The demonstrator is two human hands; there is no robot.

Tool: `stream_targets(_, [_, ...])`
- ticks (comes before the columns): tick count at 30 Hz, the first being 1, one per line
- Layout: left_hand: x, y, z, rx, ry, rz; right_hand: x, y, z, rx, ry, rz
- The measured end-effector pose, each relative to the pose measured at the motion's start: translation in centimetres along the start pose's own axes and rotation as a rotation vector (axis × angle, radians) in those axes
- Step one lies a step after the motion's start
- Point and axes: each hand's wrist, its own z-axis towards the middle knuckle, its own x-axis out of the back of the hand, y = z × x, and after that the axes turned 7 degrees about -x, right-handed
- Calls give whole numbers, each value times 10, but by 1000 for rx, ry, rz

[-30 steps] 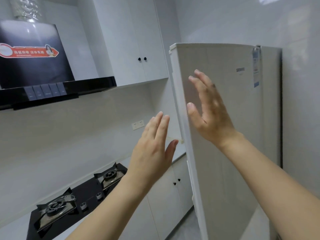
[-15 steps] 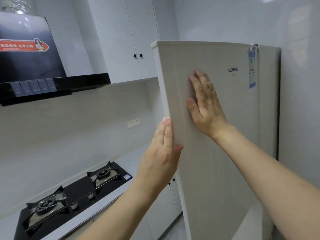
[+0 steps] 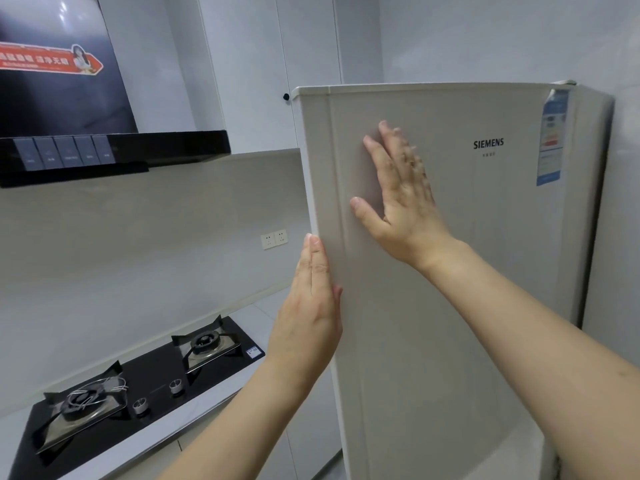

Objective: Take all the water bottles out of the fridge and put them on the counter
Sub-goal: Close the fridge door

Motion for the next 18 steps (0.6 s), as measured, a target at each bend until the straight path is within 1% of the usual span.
stream_targets(5, [-22, -27, 10, 30, 25, -32, -22, -1, 32, 6, 7, -83])
stream_targets(11, [-47, -52, 27, 134, -12, -82, -48, 8, 68, -1, 13, -249])
stream_targets(18, [-77, -83, 46, 173, -7, -78, -77, 21, 100, 23, 7, -414])
